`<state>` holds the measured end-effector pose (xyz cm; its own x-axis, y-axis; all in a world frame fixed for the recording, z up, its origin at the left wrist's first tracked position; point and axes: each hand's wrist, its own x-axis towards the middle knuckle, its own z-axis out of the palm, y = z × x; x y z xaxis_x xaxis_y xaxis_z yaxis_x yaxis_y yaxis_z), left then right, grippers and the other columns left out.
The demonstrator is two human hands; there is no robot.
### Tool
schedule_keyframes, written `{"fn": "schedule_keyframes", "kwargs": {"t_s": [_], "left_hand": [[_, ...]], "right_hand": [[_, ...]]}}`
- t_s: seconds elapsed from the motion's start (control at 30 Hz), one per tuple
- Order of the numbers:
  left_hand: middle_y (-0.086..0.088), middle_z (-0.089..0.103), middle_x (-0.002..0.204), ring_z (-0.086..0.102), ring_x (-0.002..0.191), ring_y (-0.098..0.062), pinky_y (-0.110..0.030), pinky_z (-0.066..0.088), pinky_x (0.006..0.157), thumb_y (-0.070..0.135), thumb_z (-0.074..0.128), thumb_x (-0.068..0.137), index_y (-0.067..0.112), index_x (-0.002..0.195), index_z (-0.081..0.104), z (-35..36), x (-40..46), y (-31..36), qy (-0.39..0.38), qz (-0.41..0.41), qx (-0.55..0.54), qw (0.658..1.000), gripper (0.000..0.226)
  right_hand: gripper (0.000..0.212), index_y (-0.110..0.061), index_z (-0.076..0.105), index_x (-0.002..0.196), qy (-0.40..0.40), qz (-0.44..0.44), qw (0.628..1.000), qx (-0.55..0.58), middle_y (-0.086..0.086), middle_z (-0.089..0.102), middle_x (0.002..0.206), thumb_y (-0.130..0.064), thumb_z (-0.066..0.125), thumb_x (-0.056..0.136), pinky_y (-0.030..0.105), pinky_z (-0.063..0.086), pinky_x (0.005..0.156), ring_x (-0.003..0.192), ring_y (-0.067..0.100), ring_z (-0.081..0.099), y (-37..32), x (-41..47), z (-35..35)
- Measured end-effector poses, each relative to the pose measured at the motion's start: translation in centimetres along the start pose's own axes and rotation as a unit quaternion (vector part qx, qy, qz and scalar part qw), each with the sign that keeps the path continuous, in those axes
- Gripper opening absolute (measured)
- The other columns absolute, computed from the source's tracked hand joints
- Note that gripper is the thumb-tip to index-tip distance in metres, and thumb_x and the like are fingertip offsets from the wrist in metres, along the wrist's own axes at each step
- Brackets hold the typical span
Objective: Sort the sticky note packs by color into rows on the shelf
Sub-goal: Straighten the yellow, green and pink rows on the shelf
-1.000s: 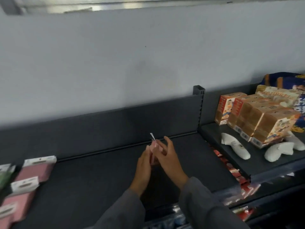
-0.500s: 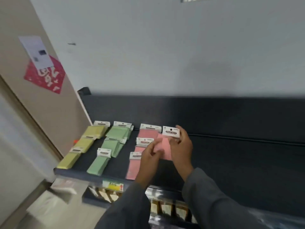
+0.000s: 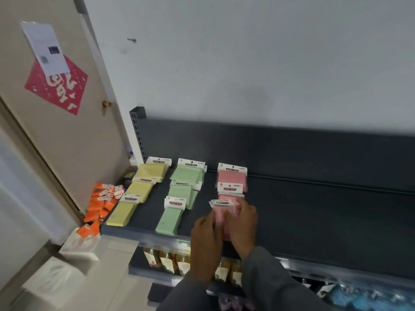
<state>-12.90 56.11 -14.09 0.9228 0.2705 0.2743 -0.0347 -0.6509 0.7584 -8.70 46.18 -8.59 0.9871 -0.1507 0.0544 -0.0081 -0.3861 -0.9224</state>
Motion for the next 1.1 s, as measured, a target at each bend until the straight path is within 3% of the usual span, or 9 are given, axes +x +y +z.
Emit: {"fn": "schedule_keyframes", "kwargs": {"t_s": [0.1, 0.2, 0.4, 0.63, 0.8, 0.9, 0.97, 1.03, 1.1], "left_hand": [[0.011, 0.057, 0.125, 0.051, 0.114, 0.002, -0.009, 0.045, 0.091, 0.046, 0.036, 0.107, 0.03, 0.128, 0.057, 0.1, -0.1, 0.0, -0.009, -0.01, -0.009, 1.0, 0.034], [0.013, 0.063, 0.117, 0.06, 0.111, -0.007, -0.027, 0.054, 0.095, 0.049, 0.039, 0.105, 0.032, 0.123, 0.06, 0.6, 0.1, -0.4, -0.015, -0.024, -0.035, 0.999, 0.033], [0.005, 0.064, 0.119, 0.061, 0.11, -0.013, -0.03, 0.053, 0.097, 0.031, 0.047, 0.099, 0.027, 0.127, 0.059, 0.3, 0.8, 0.0, -0.019, -0.037, -0.047, 0.998, 0.03], [0.009, 0.07, 0.103, 0.069, 0.092, -0.008, -0.034, 0.059, 0.079, 0.028, 0.043, 0.105, 0.038, 0.112, 0.059, -0.5, 2.0, 1.6, -0.063, -0.129, -0.211, 0.967, 0.02], [0.008, 0.068, 0.127, 0.064, 0.117, -0.013, -0.027, 0.048, 0.094, 0.028, 0.04, 0.107, 0.025, 0.124, 0.065, 0.1, 3.1, 3.8, -0.057, -0.204, -0.279, 0.937, 0.03], [0.007, 0.052, 0.145, 0.048, 0.138, -0.018, -0.036, 0.035, 0.115, 0.057, 0.041, 0.1, 0.023, 0.147, 0.051, -0.2, 4.3, 2.9, -0.04, -0.272, -0.296, 0.915, 0.058], [-0.002, 0.068, 0.132, 0.063, 0.124, -0.023, -0.048, 0.046, 0.11, 0.074, 0.044, 0.087, 0.022, 0.131, 0.064, -0.3, 5.3, 2.6, -0.065, -0.286, -0.317, 0.902, 0.071], [-0.006, 0.077, 0.105, 0.072, 0.104, -0.025, -0.048, 0.055, 0.098, 0.054, 0.042, 0.099, 0.018, 0.111, 0.072, -0.2, 5.5, 3.2, -0.073, -0.274, -0.314, 0.906, 0.049], [-0.005, 0.078, 0.104, 0.073, 0.101, -0.023, -0.047, 0.056, 0.097, 0.046, 0.037, 0.105, 0.021, 0.111, 0.073, 0.3, 5.4, 2.7, -0.073, -0.284, -0.321, 0.901, 0.044]], "right_hand": [[0.043, -0.016, 0.058, 0.128, -0.034, -0.01, 0.999, -0.012, 0.002, 0.045, 0.118, -0.008, 0.07, 0.087, 0.024, 0.046, 0.098, 0.11, 0.018, 0.054, 0.8, -0.9, 0.3], [0.044, -0.015, 0.06, 0.127, -0.042, -0.024, 0.999, 0.007, 0.003, 0.047, 0.121, -0.001, 0.07, 0.086, 0.013, 0.045, 0.096, 0.111, 0.014, 0.055, 1.5, -1.7, 0.2], [0.053, -0.024, 0.056, 0.13, -0.049, -0.01, 0.999, 0.021, -0.002, 0.045, 0.123, -0.001, 0.07, 0.085, 0.008, 0.041, 0.092, 0.113, 0.01, 0.053, 1.7, -1.8, -0.1], [0.034, -0.03, 0.052, 0.127, -0.007, 0.058, 0.995, 0.082, -0.002, 0.053, 0.129, -0.028, 0.058, 0.093, 0.041, 0.05, 0.098, 0.116, 0.016, 0.055, 1.8, -1.2, 0.3], [0.065, -0.033, 0.028, 0.147, -0.055, 0.067, 0.991, 0.097, 0.004, 0.035, 0.155, -0.046, 0.043, 0.086, 0.053, 0.035, 0.115, 0.144, 0.026, 0.036, 2.3, -0.9, 2.3], [0.07, -0.026, 0.014, 0.157, -0.049, 0.111, 0.987, 0.105, -0.003, 0.022, 0.163, -0.041, 0.041, 0.094, 0.051, 0.027, 0.12, 0.15, 0.022, 0.024, 1.7, 0.3, 1.6], [0.063, -0.033, 0.024, 0.152, -0.062, 0.093, 0.987, 0.114, -0.002, 0.036, 0.157, -0.04, 0.041, 0.092, 0.052, 0.035, 0.116, 0.142, 0.023, 0.039, 1.7, 0.9, 1.9], [0.058, -0.038, 0.031, 0.146, -0.072, 0.084, 0.987, 0.118, 0.0, 0.046, 0.148, -0.042, 0.042, 0.088, 0.052, 0.042, 0.11, 0.134, 0.02, 0.049, 2.2, 0.9, 2.4], [0.05, -0.038, 0.036, 0.144, -0.076, 0.086, 0.985, 0.131, -0.002, 0.052, 0.144, -0.033, 0.045, 0.096, 0.046, 0.047, 0.106, 0.124, 0.014, 0.056, 1.7, 0.5, 1.6]]}}
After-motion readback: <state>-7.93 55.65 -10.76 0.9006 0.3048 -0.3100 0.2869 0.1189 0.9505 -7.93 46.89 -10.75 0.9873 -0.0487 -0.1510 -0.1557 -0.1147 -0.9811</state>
